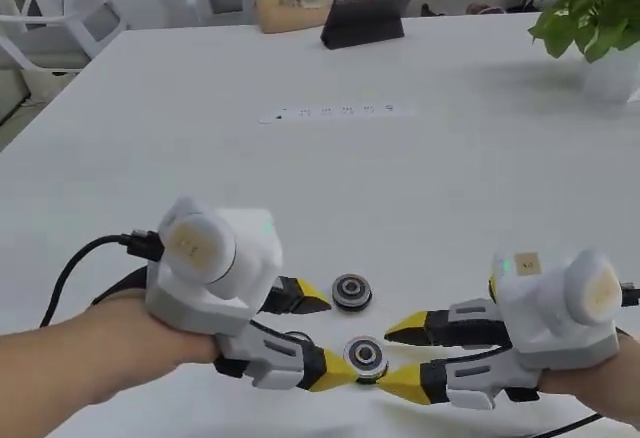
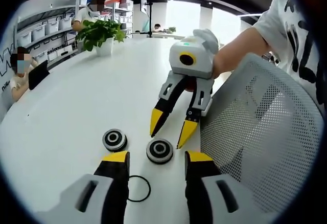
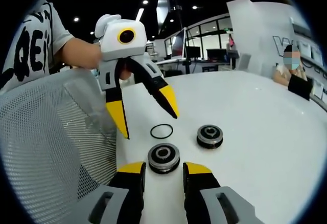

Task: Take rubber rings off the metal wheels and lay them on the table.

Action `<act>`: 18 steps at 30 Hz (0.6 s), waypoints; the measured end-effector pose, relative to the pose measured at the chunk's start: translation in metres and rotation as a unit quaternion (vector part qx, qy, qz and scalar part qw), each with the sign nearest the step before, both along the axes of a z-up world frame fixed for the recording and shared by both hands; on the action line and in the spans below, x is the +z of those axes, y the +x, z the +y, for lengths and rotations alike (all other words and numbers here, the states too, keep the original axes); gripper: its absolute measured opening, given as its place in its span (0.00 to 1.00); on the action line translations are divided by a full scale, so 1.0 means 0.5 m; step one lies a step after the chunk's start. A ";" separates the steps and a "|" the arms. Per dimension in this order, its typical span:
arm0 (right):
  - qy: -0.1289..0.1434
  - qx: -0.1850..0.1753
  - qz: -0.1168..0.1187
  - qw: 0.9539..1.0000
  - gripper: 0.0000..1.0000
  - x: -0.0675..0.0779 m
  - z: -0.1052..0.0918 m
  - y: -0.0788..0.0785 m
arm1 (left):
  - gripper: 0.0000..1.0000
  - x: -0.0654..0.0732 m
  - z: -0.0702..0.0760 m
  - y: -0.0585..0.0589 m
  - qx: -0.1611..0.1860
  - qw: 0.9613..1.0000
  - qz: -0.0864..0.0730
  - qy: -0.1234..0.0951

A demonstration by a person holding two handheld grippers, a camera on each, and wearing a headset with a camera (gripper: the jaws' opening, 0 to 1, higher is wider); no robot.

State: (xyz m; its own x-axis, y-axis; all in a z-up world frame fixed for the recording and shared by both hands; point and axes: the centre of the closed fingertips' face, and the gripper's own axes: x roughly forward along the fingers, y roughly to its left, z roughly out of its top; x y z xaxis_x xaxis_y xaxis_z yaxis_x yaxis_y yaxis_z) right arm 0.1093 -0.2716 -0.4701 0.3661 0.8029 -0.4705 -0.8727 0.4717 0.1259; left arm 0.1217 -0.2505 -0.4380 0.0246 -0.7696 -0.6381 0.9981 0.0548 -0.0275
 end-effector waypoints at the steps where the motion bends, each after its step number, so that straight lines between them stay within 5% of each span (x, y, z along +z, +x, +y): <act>1: 0.000 -0.001 0.001 1.000 0.26 -0.001 0.000 0.000 | 0.38 -0.001 -0.001 -0.001 -0.001 1.000 0.001 0.000; 18: 0.002 -0.016 0.016 1.000 0.16 -0.017 -0.011 -0.002 | 0.26 -0.029 -0.018 -0.010 0.002 1.000 0.023 0.001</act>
